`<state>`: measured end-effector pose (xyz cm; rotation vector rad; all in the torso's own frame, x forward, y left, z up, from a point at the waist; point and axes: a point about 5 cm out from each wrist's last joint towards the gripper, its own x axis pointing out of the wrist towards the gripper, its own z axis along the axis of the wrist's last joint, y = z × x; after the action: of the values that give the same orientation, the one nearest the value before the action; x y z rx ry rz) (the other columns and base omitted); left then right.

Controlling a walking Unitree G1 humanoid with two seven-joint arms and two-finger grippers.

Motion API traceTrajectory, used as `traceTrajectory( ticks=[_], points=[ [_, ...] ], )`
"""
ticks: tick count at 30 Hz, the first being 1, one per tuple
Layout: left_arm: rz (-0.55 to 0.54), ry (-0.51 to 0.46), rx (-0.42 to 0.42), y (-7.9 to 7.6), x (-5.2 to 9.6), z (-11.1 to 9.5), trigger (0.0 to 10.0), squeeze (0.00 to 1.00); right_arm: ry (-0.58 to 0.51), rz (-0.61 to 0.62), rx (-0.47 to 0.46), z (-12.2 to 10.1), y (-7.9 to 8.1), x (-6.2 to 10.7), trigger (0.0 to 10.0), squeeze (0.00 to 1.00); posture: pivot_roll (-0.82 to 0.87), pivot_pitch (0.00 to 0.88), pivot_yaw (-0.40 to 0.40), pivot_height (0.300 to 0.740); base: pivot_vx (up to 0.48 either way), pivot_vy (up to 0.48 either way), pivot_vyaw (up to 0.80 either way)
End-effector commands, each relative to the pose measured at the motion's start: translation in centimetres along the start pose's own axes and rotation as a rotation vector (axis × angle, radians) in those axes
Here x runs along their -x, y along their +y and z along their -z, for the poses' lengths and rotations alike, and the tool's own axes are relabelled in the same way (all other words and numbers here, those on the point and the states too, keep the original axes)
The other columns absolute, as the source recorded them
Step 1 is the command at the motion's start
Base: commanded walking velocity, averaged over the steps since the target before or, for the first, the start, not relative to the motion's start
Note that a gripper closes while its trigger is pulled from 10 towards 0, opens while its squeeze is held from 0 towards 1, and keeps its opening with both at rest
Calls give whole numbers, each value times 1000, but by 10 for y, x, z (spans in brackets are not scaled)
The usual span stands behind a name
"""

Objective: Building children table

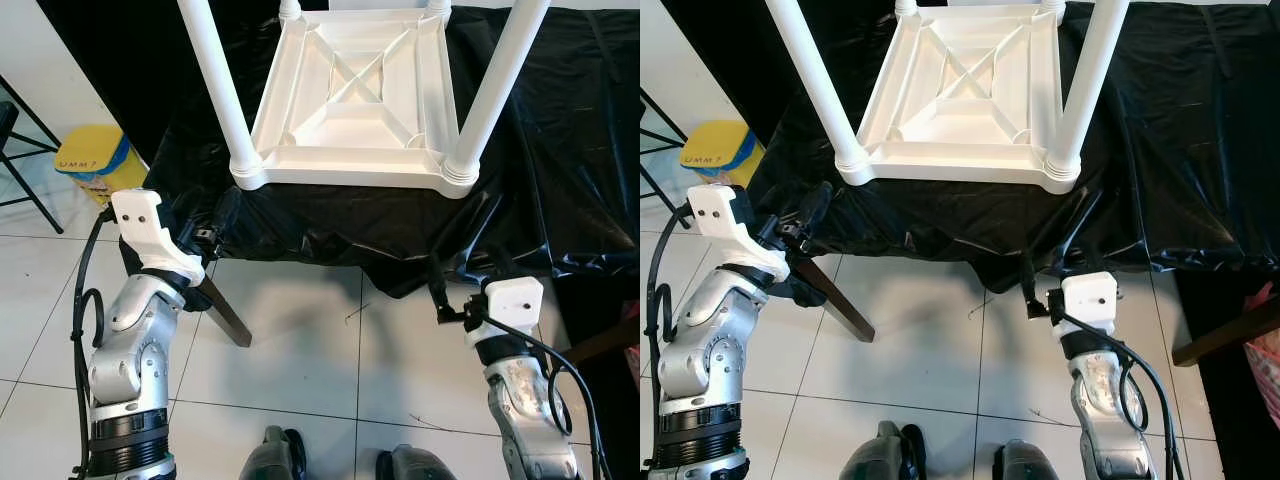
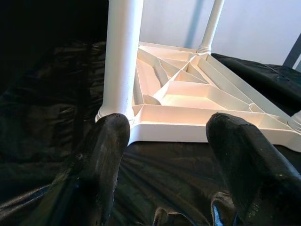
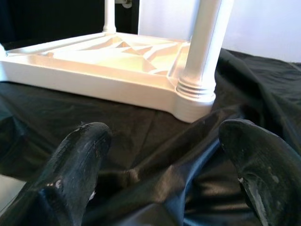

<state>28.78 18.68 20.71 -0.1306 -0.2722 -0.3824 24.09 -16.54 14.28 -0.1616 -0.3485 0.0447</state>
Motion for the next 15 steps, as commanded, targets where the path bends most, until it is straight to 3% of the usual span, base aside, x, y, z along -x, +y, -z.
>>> traceTrajectory(
  ticks=[1, 3, 8, 15],
  points=[
    [-23, 33, 3, 6, 4, 6, 10000, 0, 33, 11, 10, 6, -2, 1, 10000, 0, -77, 127, 43, 740, 0, 0, 0],
    [-24, 34, 2, 7, 4, 6, 10000, 0, 32, 11, 12, 6, -2, 1, 10000, 0, -77, 127, 43, 740, 0, 0, 0],
    [-27, 31, -5, 9, 3, 5, 10000, 0, 26, 22, 21, 6, -6, -4, 10000, 0, -75, 119, 44, 740, 0, 364, 0],
    [5, 37, -56, 3, 1, 6, 10000, 0, 31, 50, 40, 9, -10, -7, 10000, 0, -80, 116, 46, 740, 0, 0, 0]
  ],
)
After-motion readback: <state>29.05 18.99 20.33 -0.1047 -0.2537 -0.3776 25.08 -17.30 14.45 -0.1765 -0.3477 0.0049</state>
